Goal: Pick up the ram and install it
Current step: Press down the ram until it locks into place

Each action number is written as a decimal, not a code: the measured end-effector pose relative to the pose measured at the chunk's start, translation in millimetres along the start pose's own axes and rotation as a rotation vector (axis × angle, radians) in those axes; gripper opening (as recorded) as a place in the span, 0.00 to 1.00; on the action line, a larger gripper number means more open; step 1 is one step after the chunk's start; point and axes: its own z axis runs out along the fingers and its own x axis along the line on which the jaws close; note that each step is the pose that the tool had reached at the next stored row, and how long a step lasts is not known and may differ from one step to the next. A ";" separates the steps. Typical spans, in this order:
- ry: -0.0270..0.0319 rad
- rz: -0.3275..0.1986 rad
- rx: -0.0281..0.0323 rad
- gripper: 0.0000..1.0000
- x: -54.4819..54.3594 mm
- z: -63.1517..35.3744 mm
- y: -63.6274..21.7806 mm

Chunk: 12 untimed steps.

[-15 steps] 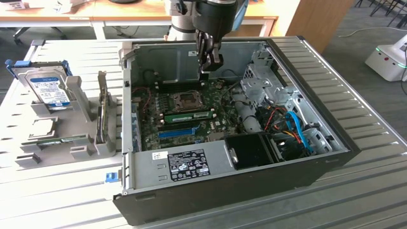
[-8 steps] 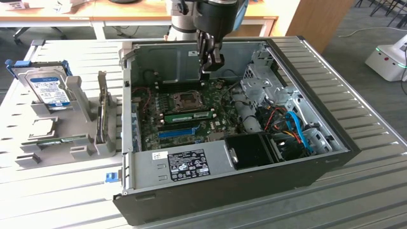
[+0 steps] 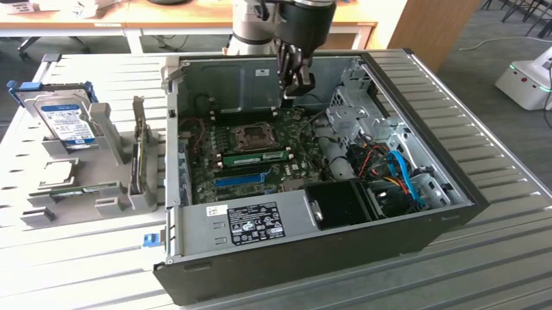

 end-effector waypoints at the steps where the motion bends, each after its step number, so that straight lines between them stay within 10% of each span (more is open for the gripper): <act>1: 0.0000 0.000 0.0000 0.10 0.0 0.0 -2.2; 12: 0.0001 0.000 -0.0001 0.10 -0.2 0.2 -10.8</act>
